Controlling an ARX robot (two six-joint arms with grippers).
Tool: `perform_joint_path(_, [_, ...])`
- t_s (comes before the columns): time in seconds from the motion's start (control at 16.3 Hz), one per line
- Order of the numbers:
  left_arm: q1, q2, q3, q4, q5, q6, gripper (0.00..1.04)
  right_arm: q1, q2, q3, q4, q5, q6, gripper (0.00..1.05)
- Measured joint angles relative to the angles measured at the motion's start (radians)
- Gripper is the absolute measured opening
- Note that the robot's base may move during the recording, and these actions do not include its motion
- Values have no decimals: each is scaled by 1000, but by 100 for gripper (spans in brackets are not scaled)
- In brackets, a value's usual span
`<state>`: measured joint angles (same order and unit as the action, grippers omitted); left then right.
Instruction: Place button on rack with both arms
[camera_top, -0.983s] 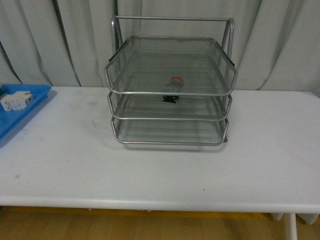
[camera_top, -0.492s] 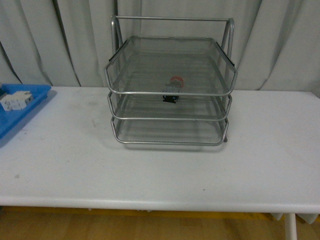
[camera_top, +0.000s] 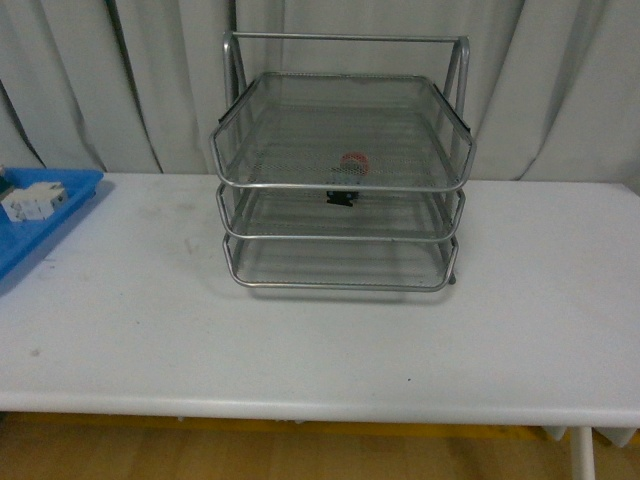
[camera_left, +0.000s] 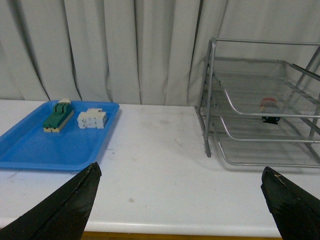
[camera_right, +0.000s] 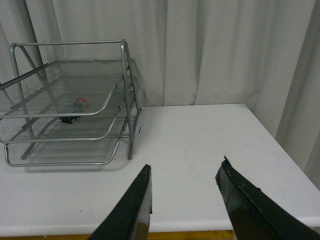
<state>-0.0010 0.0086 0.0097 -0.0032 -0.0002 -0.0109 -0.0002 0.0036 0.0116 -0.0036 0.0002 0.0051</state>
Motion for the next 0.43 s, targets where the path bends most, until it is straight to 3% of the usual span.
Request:
perform_joint_path(0.06, [0, 0, 0, 0, 0, 0, 98, 0, 0, 0, 0, 0, 0, 55])
perform_joint_path(0.25, [0, 0, 0, 0, 0, 0, 98, 0, 0, 0, 0, 0, 0, 66])
perform_joint_path(0.37, [0, 0, 0, 0, 0, 0, 98, 0, 0, 0, 0, 0, 0, 97])
perform_joint_path(0.43, [0, 0, 0, 0, 0, 0, 98, 0, 0, 0, 0, 0, 0, 98])
